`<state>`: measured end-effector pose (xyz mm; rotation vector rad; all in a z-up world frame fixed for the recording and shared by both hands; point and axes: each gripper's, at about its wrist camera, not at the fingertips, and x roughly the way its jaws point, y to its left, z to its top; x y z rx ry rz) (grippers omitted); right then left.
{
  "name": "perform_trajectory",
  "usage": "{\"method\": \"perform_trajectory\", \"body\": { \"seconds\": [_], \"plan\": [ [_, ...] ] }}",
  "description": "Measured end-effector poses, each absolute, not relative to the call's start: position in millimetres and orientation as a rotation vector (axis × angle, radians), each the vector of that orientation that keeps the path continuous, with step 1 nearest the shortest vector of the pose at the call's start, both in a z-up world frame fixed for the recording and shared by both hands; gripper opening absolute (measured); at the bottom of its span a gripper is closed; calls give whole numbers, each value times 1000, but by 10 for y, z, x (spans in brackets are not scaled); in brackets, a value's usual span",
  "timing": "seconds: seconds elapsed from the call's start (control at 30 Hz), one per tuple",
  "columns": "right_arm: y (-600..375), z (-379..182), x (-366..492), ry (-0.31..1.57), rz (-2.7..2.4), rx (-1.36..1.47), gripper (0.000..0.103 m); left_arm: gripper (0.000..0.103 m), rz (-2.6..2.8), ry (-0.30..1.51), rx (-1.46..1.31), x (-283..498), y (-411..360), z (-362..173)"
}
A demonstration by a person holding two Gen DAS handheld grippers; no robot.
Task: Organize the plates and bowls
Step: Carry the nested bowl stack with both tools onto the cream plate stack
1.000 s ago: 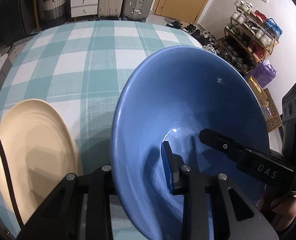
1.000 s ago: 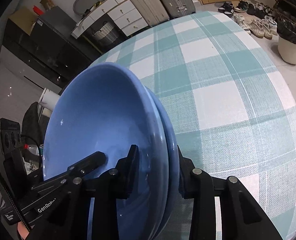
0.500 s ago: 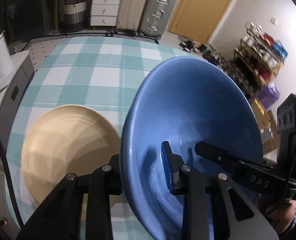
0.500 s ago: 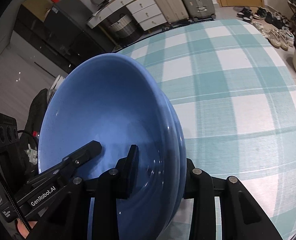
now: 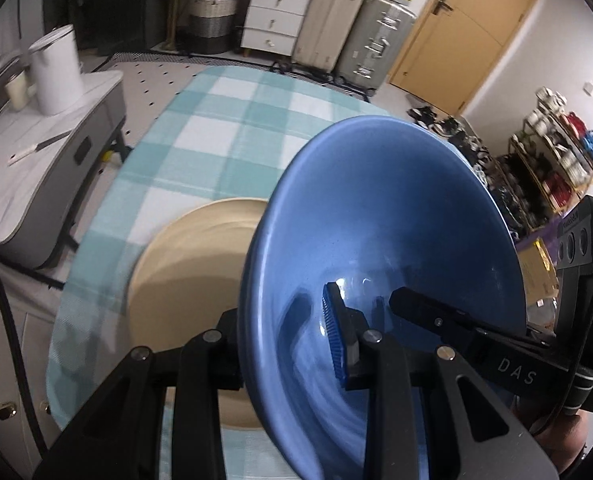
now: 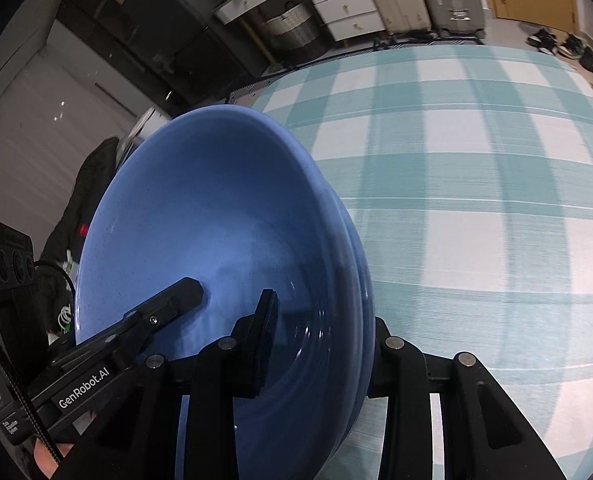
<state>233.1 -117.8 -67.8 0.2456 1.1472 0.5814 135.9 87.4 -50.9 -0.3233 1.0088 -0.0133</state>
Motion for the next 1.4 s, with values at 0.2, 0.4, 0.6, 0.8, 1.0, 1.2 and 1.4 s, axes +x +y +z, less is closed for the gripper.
{"method": "perform_trajectory", "body": {
  "seconds": [0.2,0.4,0.6,0.8,1.0,1.2,1.4],
  "plan": [
    [-857,-779,2321,1190,623,237,35,28,34,1021,-351,1293,1140,-590],
    [-587,-834,2300,1211,641,202,35,28,61,1033,-376,1275,1336,-690],
    [-430,-941,2305,1242,644,172,35,28,72,1057,-393,1276,1459,-812],
    [-357,-1062,2335,1265,632,146,35,29,70,1069,-407,1299,1492,-892],
    [-341,-1071,2371,1264,624,141,35,30,63,1072,-414,1336,1514,-918],
    [-293,-1042,2398,1258,624,129,35,32,61,1101,-441,1366,1584,-997],
    [-269,-1000,2374,1233,632,123,38,41,80,1092,-448,1356,1661,-1006]
  ]
}}
